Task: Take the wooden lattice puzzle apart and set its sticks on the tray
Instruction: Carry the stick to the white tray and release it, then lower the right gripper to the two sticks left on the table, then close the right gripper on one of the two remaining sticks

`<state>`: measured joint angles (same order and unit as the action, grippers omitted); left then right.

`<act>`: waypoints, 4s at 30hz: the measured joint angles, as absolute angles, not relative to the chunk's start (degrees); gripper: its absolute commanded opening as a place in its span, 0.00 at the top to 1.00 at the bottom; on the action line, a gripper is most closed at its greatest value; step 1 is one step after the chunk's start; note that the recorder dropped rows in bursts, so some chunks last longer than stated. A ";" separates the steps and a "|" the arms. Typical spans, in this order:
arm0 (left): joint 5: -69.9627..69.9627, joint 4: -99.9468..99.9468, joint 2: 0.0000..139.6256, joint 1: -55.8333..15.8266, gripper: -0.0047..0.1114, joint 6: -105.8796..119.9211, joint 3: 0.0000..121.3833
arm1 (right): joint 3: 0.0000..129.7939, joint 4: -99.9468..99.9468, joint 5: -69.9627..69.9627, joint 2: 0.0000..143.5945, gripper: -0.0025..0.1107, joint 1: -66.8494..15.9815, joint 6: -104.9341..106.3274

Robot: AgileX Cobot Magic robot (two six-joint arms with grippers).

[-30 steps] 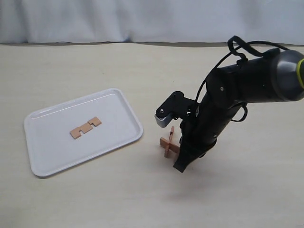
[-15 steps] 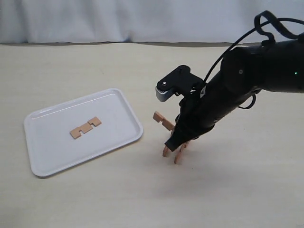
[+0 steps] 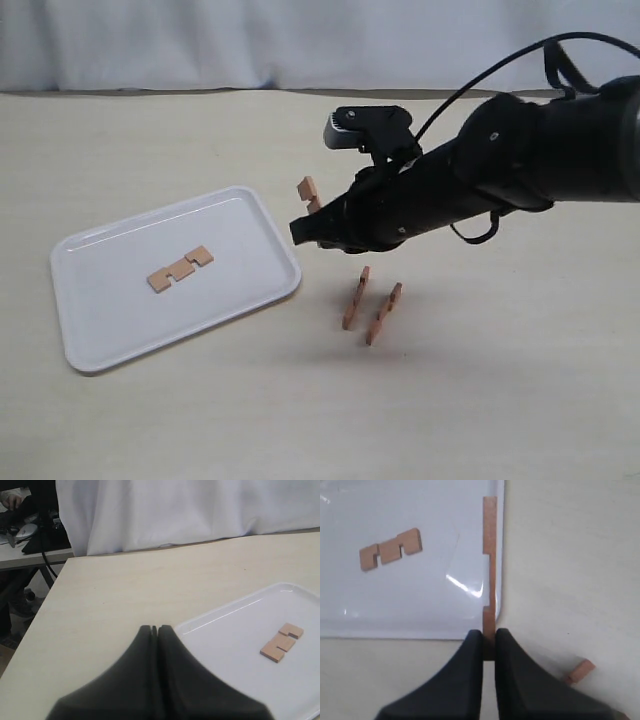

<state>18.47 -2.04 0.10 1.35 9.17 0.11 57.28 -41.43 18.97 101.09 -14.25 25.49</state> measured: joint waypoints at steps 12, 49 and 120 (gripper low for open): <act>18.47 -2.04 0.10 1.35 0.96 9.17 0.11 | 57.28 -86.84 26.52 108.38 0.92 -14.25 72.99; 18.35 -2.04 0.10 1.35 0.96 9.17 0.11 | 57.28 -58.22 21.43 97.49 0.32 -14.25 57.31; 18.35 -2.04 0.10 1.35 0.96 9.17 0.11 | 54.16 1.74 28.10 107.07 0.43 -14.25 -28.02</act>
<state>18.35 -2.04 0.10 1.35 9.17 0.11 54.16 1.74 28.10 107.07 -14.25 -28.02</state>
